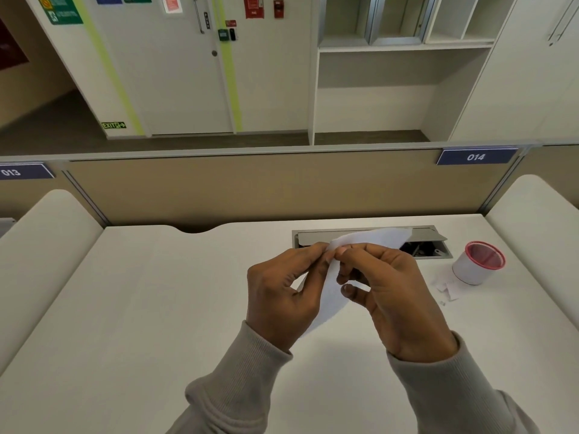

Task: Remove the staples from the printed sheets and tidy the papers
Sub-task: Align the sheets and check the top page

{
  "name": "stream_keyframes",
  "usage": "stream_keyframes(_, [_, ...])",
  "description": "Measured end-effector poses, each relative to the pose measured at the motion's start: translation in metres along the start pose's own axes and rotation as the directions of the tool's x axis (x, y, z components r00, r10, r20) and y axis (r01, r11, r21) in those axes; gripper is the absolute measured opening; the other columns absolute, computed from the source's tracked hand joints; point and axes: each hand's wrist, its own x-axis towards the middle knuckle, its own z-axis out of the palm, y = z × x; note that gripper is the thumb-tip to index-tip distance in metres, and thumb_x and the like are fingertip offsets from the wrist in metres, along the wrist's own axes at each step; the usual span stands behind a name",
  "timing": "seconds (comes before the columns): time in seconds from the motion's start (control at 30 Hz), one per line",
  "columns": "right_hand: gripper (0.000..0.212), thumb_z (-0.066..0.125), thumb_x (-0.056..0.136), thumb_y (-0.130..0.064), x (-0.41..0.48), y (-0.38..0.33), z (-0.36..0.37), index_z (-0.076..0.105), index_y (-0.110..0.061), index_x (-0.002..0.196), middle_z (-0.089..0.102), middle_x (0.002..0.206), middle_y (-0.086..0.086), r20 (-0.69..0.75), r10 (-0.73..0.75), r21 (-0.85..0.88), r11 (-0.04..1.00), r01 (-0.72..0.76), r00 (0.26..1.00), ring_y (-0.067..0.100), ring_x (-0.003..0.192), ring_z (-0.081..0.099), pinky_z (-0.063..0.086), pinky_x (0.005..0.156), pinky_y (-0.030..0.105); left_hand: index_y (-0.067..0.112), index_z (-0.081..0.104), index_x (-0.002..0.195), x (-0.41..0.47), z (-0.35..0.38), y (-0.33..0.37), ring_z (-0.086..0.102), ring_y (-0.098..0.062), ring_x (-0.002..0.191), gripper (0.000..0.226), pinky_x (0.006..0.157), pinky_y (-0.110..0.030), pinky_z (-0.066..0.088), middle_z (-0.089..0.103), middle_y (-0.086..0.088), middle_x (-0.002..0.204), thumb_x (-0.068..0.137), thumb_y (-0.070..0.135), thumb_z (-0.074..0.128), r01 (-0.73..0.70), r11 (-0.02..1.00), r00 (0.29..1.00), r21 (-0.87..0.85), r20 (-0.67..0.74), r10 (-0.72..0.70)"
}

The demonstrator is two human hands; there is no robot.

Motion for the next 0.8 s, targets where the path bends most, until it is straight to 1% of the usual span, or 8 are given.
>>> stream_keyframes(0.2, [0.034,0.061,0.089,-0.009,0.005,-0.003,0.0,0.059,-0.012,0.055,0.044,0.065,0.012,0.038,0.018,0.011,1.0,-0.018,0.999,0.024,0.068,0.044,0.044,0.065,0.032,0.009,0.074,0.109,0.0,0.0,-0.002,0.067,0.003,0.089,0.025,0.079,-0.016,0.056,0.068,0.012,0.102,0.084,0.008,0.075,-0.008,1.0,1.0,0.02,-0.017,0.009])
stream_keyframes(0.3, [0.026,0.062,0.088,-0.009,0.007,-0.006,-0.005,0.059,-0.006,0.061,0.042,0.067,0.013,0.089,0.039,-0.027,0.999,-0.036,0.995,0.025,0.068,0.043,0.044,0.066,0.032,0.006,0.075,0.106,-0.001,-0.001,-0.004,0.072,-0.006,0.085,0.024,0.075,-0.023,0.059,0.073,0.007,0.098,0.082,0.005,0.077,-0.022,0.999,1.0,0.031,-0.015,0.022])
stream_keyframes(0.37, [0.019,0.062,0.087,-0.01,0.006,-0.009,-0.007,0.062,-0.002,0.07,0.043,0.069,0.014,0.181,0.057,-0.051,0.998,-0.049,0.982,0.022,0.066,0.046,0.046,0.065,0.03,0.004,0.075,0.105,-0.001,-0.001,-0.006,0.073,-0.009,0.082,0.023,0.075,-0.024,0.06,0.076,0.001,0.096,0.081,0.004,0.077,-0.029,0.998,0.999,0.064,-0.025,0.03])
stream_keyframes(0.43, [0.02,0.062,0.089,-0.01,0.004,-0.007,-0.006,0.064,-0.002,0.071,0.044,0.067,0.013,0.255,0.053,-0.076,0.996,-0.035,0.966,0.019,0.065,0.047,0.048,0.065,0.029,0.002,0.075,0.105,0.0,-0.001,-0.008,0.073,-0.01,0.083,0.024,0.076,-0.022,0.06,0.074,0.002,0.097,0.081,0.005,0.077,-0.015,0.997,0.999,0.076,-0.048,0.018])
stream_keyframes(0.53, [0.019,0.064,0.091,-0.011,0.007,-0.001,-0.008,0.068,-0.001,0.075,0.05,0.065,0.011,0.22,-0.033,-0.131,0.989,0.063,0.975,0.021,0.066,0.048,0.05,0.07,0.032,0.002,0.075,0.104,0.004,-0.001,-0.008,0.069,-0.004,0.085,0.024,0.075,-0.016,0.058,0.068,0.009,0.099,0.081,0.007,0.076,0.01,0.998,0.997,0.067,-0.075,-0.005])
stream_keyframes(0.6, [0.018,0.064,0.091,-0.008,0.01,0.002,-0.014,0.069,-0.004,0.074,0.053,0.062,0.008,0.196,-0.102,-0.13,0.983,0.129,0.975,0.018,0.063,0.049,0.048,0.068,0.032,0.004,0.076,0.103,0.004,-0.002,-0.009,0.069,-0.001,0.084,0.021,0.072,-0.018,0.059,0.069,0.01,0.099,0.084,0.012,0.075,0.043,0.998,0.996,0.049,-0.084,-0.038])
stream_keyframes(0.7, [0.014,0.064,0.089,-0.004,0.015,0.005,-0.029,0.069,-0.003,0.076,0.056,0.062,0.006,0.142,-0.178,-0.121,0.973,0.196,0.974,0.016,0.06,0.049,0.045,0.062,0.027,0.009,0.076,0.103,0.005,-0.004,-0.013,0.072,-0.004,0.082,0.019,0.067,-0.026,0.061,0.074,0.01,0.096,0.089,0.02,0.072,0.178,0.983,0.977,-0.04,-0.112,-0.181])
stream_keyframes(0.8, [0.016,0.063,0.089,-0.002,0.028,0.013,-0.054,0.07,-0.006,0.075,0.057,0.062,0.007,0.019,-0.226,-0.108,0.968,0.227,0.974,0.018,0.06,0.049,0.044,0.058,0.024,0.015,0.074,0.102,0.009,-0.007,-0.012,0.072,-0.006,0.083,0.015,0.066,-0.021,0.058,0.074,0.01,0.091,0.088,0.019,0.071,0.293,0.947,0.944,-0.132,-0.116,-0.308])
